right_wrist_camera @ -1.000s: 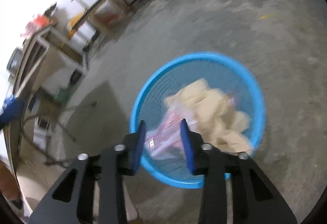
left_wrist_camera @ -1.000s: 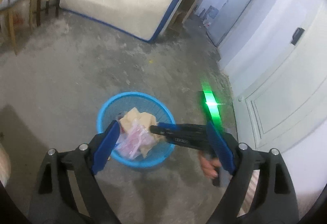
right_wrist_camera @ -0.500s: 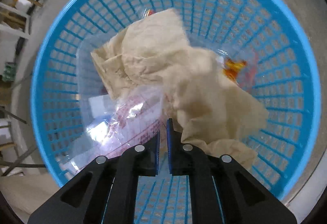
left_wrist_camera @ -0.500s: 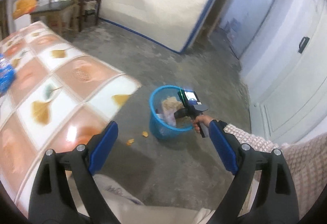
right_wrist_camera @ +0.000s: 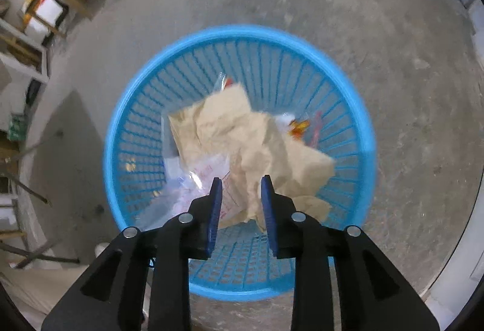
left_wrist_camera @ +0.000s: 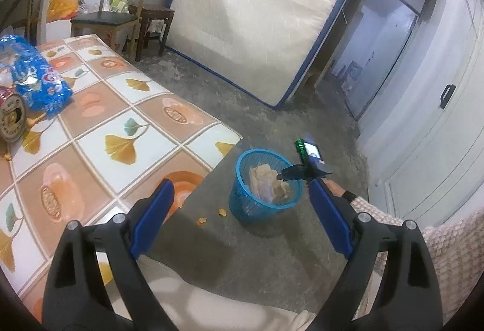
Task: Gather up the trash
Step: 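Move both tools back over the table toward the remaining trash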
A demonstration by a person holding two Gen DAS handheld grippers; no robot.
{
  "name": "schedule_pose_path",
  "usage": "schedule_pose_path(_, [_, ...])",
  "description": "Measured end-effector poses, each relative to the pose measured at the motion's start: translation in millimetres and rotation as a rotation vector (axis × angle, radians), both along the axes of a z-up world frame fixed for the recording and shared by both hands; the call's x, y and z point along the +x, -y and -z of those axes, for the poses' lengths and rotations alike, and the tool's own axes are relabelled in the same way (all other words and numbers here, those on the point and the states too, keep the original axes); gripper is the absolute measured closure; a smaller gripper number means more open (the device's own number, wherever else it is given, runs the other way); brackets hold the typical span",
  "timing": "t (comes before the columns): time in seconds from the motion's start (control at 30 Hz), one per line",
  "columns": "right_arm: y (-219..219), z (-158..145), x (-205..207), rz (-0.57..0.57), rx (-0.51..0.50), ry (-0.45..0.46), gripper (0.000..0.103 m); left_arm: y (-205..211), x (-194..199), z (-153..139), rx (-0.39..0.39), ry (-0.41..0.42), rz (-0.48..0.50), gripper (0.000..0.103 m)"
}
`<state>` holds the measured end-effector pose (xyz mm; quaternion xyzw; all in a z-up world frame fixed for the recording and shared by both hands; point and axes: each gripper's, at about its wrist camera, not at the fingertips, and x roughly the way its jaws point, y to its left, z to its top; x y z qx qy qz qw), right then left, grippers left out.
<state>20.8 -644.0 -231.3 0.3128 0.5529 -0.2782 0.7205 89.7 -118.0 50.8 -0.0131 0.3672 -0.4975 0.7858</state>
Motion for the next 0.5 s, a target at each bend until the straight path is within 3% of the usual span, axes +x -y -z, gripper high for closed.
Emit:
schedule_pose_path(0.1, [1, -29, -20, 0.048, -0.007, 0.076, 0.073, -14, 0, -1, -0.022, 0.012, -0.022, 0.016])
schedule_pose_path(0.17, [-8, -55, -27, 0.071, -0.021, 0.154, 0.056, -27, 1, 0, -0.043, 0.007, -0.048, 0.016])
schedule_pose_path(0.23, [-23, -79, -26, 0.073, -0.039, 0.23, 0.045, -35, 4, 2, -0.051, -0.001, -0.075, 0.016])
schedule_pose_path(0.3, [-41, -109, -26, 0.049, -0.022, 0.324, 0.041, -48, 8, 2, -0.06, -0.01, -0.113, 0.016])
schedule_pose_path(0.4, [-64, -144, -19, 0.01, 0.098, 0.458, 0.041, -69, 15, -1, -0.088, -0.013, -0.177, 0.016])
schedule_pose_path(0.5, [-110, -200, 12, -0.136, 0.094, 0.556, 0.035, -92, 22, -3, -0.108, 0.0, -0.247, 0.013])
